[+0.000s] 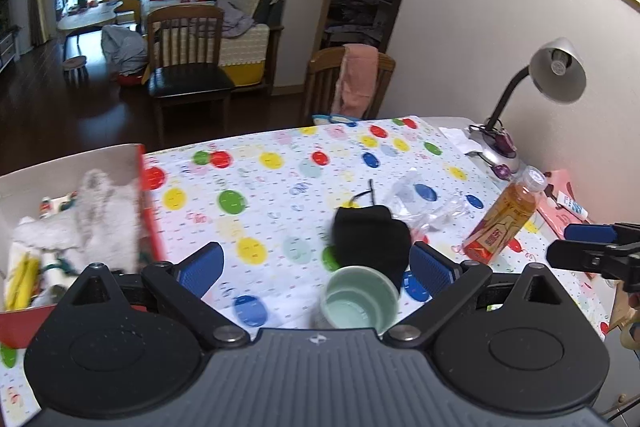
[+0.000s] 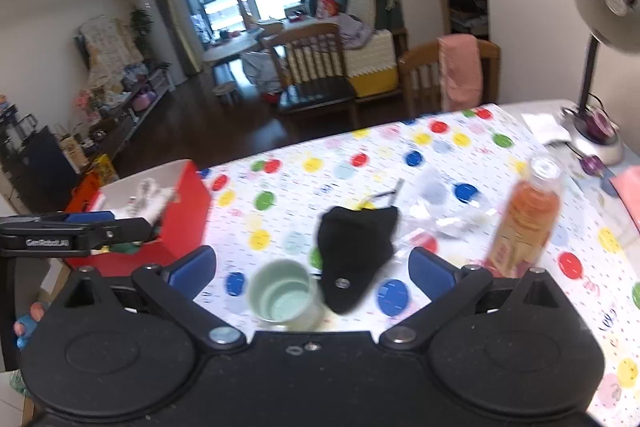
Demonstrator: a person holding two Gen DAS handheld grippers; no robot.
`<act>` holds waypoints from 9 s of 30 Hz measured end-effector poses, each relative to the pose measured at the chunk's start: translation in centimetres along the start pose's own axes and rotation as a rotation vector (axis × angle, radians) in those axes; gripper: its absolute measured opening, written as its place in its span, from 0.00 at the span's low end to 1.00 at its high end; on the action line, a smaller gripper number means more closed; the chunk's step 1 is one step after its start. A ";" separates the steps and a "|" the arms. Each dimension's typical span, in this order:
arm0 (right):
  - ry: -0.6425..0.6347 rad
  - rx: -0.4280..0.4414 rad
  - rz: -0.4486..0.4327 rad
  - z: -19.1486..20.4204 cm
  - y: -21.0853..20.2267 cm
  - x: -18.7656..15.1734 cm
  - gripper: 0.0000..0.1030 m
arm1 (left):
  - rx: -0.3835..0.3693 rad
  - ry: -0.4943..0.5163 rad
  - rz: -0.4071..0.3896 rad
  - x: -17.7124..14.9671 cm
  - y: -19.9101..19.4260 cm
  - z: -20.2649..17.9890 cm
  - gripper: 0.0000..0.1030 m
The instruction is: Organize soft objects
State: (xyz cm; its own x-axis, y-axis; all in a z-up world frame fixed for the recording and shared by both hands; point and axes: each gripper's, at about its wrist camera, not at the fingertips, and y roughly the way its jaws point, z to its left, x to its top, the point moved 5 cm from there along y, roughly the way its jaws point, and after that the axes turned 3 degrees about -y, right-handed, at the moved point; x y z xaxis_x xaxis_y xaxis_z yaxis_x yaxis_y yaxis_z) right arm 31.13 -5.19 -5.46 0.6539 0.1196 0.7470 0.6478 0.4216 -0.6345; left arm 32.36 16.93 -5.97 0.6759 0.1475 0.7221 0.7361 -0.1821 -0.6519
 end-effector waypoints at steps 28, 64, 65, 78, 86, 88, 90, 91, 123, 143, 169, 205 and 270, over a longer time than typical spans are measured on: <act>0.482 -0.185 0.150 -12.8 15.1 1.5 0.98 | -0.104 0.139 0.224 1.2 15.7 -10.1 1.00; 0.375 -0.312 0.311 -17.6 26.6 1.3 0.53 | -0.031 0.213 0.515 0.3 30.3 -8.8 0.79; 0.360 -0.318 0.308 -17.6 26.6 1.3 0.50 | -0.030 0.209 0.513 0.3 30.4 -8.7 0.77; 0.256 -0.279 0.247 -16.2 25.7 1.8 0.31 | -0.004 0.106 0.437 1.3 28.7 -6.7 0.41; 0.121 -0.246 0.193 -13.9 23.5 3.5 0.31 | 0.006 0.062 0.361 3.1 26.0 -5.4 0.40; 0.099 -0.236 0.179 -13.4 22.8 4.1 0.31 | 0.002 0.051 0.343 3.8 25.2 -5.1 0.40; 0.090 -0.222 0.168 -13.0 22.0 4.7 0.31 | 0.007 0.045 0.323 4.5 24.3 -5.0 0.40; 0.081 -0.213 0.164 -12.7 21.7 5.0 0.31 | 0.009 0.041 0.315 4.8 23.9 -4.9 0.40; -0.319 0.061 0.013 5.8 9.2 9.2 0.31 | 0.065 -0.105 0.118 5.6 4.0 4.0 0.40; -0.445 0.189 0.050 21.7 12.2 7.8 0.31 | 0.190 -0.205 0.054 4.3 -5.4 17.8 0.40; -0.500 0.185 0.209 30.5 25.2 6.9 0.31 | 0.269 -0.274 0.104 3.7 0.9 30.0 0.40; -0.507 0.194 0.233 30.4 26.1 5.6 0.55 | 0.309 -0.318 0.114 -0.2 2.5 32.7 0.69; -0.320 0.303 -0.337 23.3 0.1 0.3 1.00 | 0.260 -0.081 -0.336 -6.0 -18.1 11.7 1.00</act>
State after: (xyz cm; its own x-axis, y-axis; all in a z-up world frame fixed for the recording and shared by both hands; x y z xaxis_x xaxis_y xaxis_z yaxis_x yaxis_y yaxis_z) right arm 22.34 15.81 -0.70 0.2481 0.1807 0.9517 0.6283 0.7178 -0.3000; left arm 15.37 30.69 -1.18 0.3900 0.2347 0.8904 0.8933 0.1384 -0.4277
